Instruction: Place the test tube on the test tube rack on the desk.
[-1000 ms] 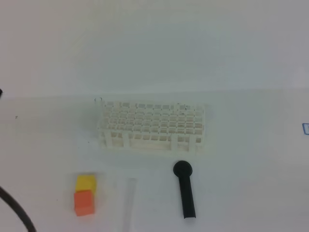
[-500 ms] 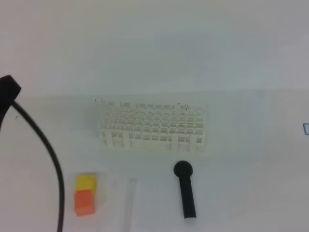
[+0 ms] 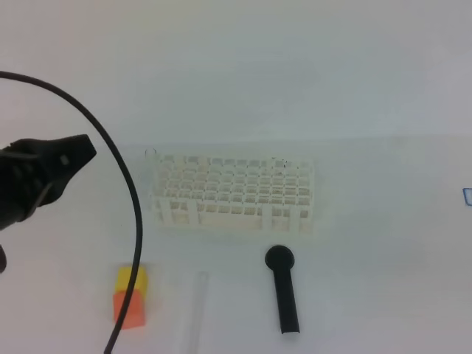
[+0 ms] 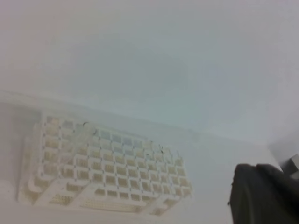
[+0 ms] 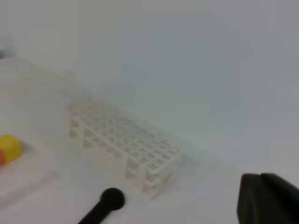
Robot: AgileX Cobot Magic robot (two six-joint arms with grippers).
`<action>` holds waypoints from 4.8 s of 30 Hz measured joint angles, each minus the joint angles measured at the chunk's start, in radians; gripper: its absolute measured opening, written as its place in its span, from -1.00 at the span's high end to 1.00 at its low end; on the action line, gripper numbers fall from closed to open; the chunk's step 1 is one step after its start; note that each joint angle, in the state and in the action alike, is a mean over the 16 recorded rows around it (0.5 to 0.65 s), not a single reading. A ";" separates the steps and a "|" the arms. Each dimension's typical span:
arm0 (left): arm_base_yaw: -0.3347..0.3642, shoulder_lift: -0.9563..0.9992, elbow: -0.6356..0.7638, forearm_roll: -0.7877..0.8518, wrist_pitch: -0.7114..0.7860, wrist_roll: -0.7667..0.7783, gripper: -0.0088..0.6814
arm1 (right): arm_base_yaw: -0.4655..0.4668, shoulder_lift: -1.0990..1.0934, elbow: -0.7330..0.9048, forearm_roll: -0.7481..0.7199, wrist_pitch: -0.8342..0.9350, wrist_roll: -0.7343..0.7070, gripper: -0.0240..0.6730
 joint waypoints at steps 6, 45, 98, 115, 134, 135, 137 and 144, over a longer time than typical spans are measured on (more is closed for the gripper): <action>0.000 0.045 -0.024 0.000 -0.032 -0.034 0.98 | 0.098 0.129 -0.033 0.133 0.053 -0.171 0.94; -0.076 0.075 -0.061 -0.514 -0.148 0.399 0.98 | 0.119 0.282 -0.043 0.327 0.191 -0.274 0.94; -0.538 0.696 -0.212 -1.906 1.302 1.863 -0.18 | 0.119 0.282 -0.043 0.328 0.158 -0.280 0.94; -0.620 0.732 -0.224 -1.761 1.301 1.718 -0.07 | 0.119 0.282 -0.043 0.329 0.158 -0.281 0.94; -0.620 0.800 -0.344 -1.784 1.389 1.844 0.96 | 0.119 0.282 -0.043 0.329 0.158 -0.281 0.94; -0.620 0.787 -0.358 -1.787 1.394 1.853 0.98 | 0.119 0.282 -0.043 0.329 0.158 -0.281 0.94; -0.620 0.753 -0.384 -1.791 1.397 1.872 0.98 | 0.119 0.282 -0.043 0.329 0.158 -0.281 0.94; -0.620 0.570 -0.454 -1.826 1.326 1.996 0.98 | 0.119 0.282 -0.043 0.329 0.145 -0.285 0.94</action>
